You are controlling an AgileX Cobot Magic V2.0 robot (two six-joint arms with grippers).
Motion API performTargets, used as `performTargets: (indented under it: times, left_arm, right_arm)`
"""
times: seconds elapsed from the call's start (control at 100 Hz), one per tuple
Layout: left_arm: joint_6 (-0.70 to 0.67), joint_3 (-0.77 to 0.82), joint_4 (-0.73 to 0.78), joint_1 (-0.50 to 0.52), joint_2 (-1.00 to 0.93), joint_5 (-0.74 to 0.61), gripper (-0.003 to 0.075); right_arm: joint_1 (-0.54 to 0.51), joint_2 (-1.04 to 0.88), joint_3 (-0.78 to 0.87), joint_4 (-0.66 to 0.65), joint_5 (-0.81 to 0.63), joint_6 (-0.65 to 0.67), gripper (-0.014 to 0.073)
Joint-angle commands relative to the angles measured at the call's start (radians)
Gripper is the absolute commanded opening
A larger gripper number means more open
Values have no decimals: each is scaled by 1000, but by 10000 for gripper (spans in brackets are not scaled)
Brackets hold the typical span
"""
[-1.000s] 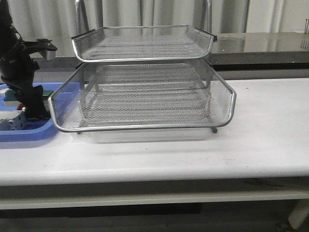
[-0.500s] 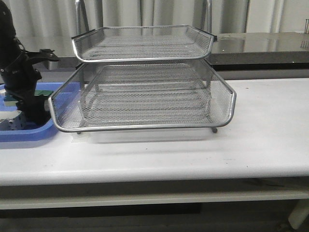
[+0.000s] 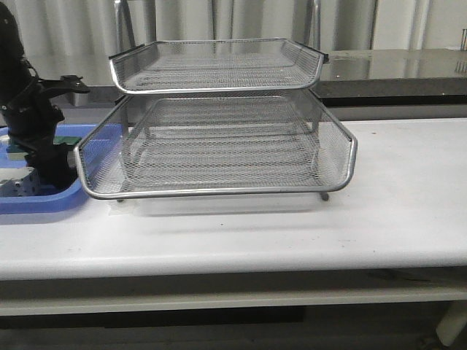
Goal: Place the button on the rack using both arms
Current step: 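Close the left gripper on the push button and lift it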
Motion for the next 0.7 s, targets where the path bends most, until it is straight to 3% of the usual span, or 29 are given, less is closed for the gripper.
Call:
performTargets:
  times: [0.0,0.31,0.47,0.69]
  left_arm:
    - [1,-22,-9,-6,-44,-54,450]
    - [1,-25,-7,-6,-44,-65,146]
    - [1,-76,-7,-6,-46,-14,34]
    - [-17,-226,-7,-6,-46,132,4]
  right_arm:
    - [-9,-1,-34,-13,-56,-3,-68]
    - [-9,-1,-34,-13,-56,-3,-68]
    - [-9,-1,-34,-13,-56,-3,-68]
    - [-9,-1,-34,-13,-56,-3,-68]
